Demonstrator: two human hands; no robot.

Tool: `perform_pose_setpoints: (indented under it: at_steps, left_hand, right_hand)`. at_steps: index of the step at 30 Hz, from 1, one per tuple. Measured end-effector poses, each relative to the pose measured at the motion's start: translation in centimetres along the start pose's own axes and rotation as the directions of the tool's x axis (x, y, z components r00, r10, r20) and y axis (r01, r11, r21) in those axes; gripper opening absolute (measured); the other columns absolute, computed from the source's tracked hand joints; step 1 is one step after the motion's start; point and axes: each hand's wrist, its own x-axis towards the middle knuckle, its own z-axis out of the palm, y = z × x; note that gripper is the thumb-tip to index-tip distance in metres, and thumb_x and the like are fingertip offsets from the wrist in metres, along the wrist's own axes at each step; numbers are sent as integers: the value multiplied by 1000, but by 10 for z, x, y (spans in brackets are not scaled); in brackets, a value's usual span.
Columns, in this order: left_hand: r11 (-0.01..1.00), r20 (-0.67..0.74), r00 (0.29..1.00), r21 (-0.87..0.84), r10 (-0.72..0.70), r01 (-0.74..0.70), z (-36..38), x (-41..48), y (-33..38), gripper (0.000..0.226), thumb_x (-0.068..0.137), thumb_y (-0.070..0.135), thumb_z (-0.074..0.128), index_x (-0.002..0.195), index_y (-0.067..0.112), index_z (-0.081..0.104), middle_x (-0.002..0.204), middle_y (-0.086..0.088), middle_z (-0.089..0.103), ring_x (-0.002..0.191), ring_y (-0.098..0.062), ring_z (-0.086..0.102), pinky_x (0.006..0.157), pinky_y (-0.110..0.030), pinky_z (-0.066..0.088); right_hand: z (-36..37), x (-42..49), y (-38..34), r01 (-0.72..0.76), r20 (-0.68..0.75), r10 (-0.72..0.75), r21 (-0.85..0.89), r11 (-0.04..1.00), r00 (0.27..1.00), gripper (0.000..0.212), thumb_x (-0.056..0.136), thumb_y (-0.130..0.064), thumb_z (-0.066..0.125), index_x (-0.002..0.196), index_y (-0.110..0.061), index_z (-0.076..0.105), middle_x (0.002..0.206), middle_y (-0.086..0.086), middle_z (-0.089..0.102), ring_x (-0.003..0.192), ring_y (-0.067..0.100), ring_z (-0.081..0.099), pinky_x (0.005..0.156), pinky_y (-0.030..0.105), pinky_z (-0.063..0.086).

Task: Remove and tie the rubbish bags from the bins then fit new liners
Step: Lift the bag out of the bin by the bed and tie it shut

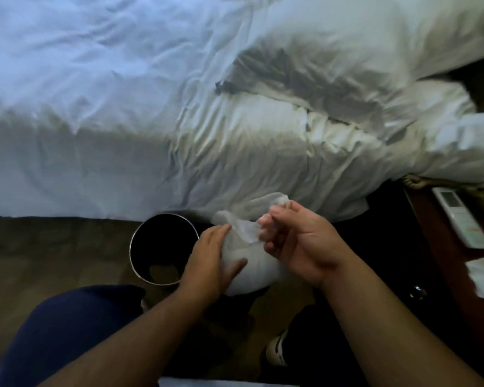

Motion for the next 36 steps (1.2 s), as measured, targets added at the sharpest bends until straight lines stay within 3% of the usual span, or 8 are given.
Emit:
perform_pose_setpoints:
  at_steps: [3, 8, 13, 19, 25, 31, 33, 36]
  left_hand:
    - [989, -176, 975, -25, 137, -143, -24, -7, 29, 35, 89, 36, 67, 122, 26, 63, 125, 11, 56, 113, -7, 53, 99, -36, 49]
    - [922, -317, 878, -22, 360, -386, -68, -34, 71, 43, 85, 38, 72, 125, 25, 60, 124, 13, 50, 111, -7, 51, 95, -23, 44]
    - [883, -443, 801, -45, 402, -468, -104, -57, 110, 28, 93, 31, 51, 92, 12, 72, 91, 3, 69, 83, -5, 58, 73, -12, 39]
    - [885, -283, 854, -37, 437, -465, -137, -89, 122, 29, 93, 43, 44, 80, 24, 61, 54, 10, 60, 55, -1, 58, 56, -7, 37]
    - [894, -165, 879, 122, 447, -432, -157, -100, 114, 22, 99, 33, 55, 77, 37, 61, 58, 30, 58, 56, 7, 56, 56, -10, 37]
    - [877, -142, 866, 63, 479, -475, -162, -100, 101, 34, 83, 59, 45, 71, 38, 68, 98, 18, 66, 97, 1, 59, 90, -30, 46]
    - [866, -18, 866, 27, 500, -500, -164, -101, 103, 29, 77, 65, 47, 71, 49, 71, 134, 26, 51, 134, -2, 39, 114, -32, 30]
    - [821, 142, 808, -121, 571, -559, -176, -109, 121, 21, 78, 60, 54, 75, 50, 73, 146, 36, 32, 147, 1, 15, 118, -26, 13]
  right_hand:
    - [20, -42, -30, 99, 27, -97, -88, 991, 995, 11, 77, -17, 64, 77, -19, 53, 64, 1, 63, 52, 13, 61, 50, 22, 48]
    - [36, -97, -63, 149, -28, -153, -116, 982, 988, 17, 79, -11, 62, 70, -18, 49, 52, -2, 52, 42, 7, 48, 45, 17, 41]
    - [42, -125, -76, 213, -154, -274, -324, 922, 949, 30, 95, -1, 51, 72, -18, 46, 49, 0, 52, 38, 10, 44, 48, 21, 33]
    - [16, -108, -52, 55, -381, -519, -765, 642, 766, 15, 85, -30, 61, 77, -18, 57, 80, 9, 65, 68, 25, 61, 61, 37, 51]
    - [29, -121, -44, -75, -280, -693, -948, 311, 664, 19, 87, -28, 60, 73, -15, 57, 73, 3, 63, 75, 25, 60, 74, 37, 50]
    - [65, -143, -42, 343, -38, -433, -550, 761, 901, 20, 61, -20, 80, 75, -11, 68, 83, 30, 66, 76, 34, 58, 70, 47, 44]
    - [76, -152, -44, 400, 123, -382, -354, 845, 916, 23, 61, -7, 75, 79, -1, 61, 93, 37, 67, 80, 39, 64, 74, 48, 50]
    - [88, -165, -51, 405, 347, -356, -79, 911, 868, 30, 61, 9, 61, 77, -10, 45, 90, 34, 71, 79, 41, 72, 77, 48, 57]
